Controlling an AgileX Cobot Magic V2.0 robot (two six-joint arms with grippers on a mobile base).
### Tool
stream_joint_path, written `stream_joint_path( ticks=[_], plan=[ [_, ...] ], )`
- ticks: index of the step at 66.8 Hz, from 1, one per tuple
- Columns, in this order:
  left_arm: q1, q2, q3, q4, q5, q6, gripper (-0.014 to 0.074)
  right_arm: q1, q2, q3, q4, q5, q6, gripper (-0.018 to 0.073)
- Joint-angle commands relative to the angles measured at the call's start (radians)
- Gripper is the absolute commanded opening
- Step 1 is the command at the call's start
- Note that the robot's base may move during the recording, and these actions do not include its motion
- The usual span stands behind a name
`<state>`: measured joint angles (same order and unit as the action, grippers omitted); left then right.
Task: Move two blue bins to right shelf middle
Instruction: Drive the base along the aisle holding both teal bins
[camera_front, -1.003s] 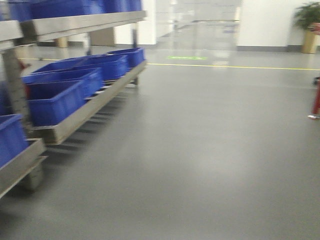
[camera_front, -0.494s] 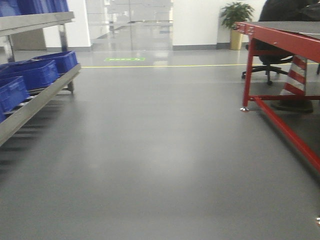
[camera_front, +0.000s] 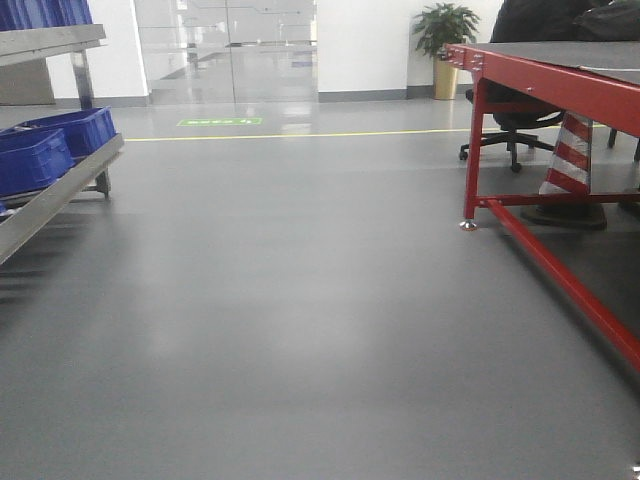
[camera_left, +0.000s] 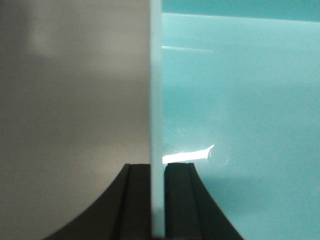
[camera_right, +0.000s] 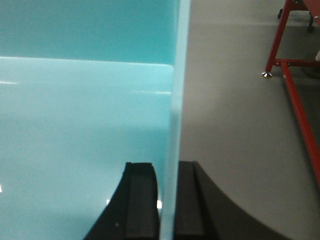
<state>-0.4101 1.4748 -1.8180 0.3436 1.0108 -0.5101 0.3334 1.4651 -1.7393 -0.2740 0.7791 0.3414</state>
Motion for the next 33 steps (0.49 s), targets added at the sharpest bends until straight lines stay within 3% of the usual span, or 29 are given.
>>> stream_joint_path(
  ticks=[1,33],
  plan=[
    [0.006,-0.012,-0.008,0.066,-0.008,0.001,-0.0111,-0.009,-0.021,-0.015,-0.05,-0.032,-0.019,-0.0167],
    [0.006,-0.012,-0.008,0.068,-0.008,0.001,-0.0111,-0.009,-0.021,-0.015,-0.05,-0.032,-0.019,-0.0167]
  ],
)
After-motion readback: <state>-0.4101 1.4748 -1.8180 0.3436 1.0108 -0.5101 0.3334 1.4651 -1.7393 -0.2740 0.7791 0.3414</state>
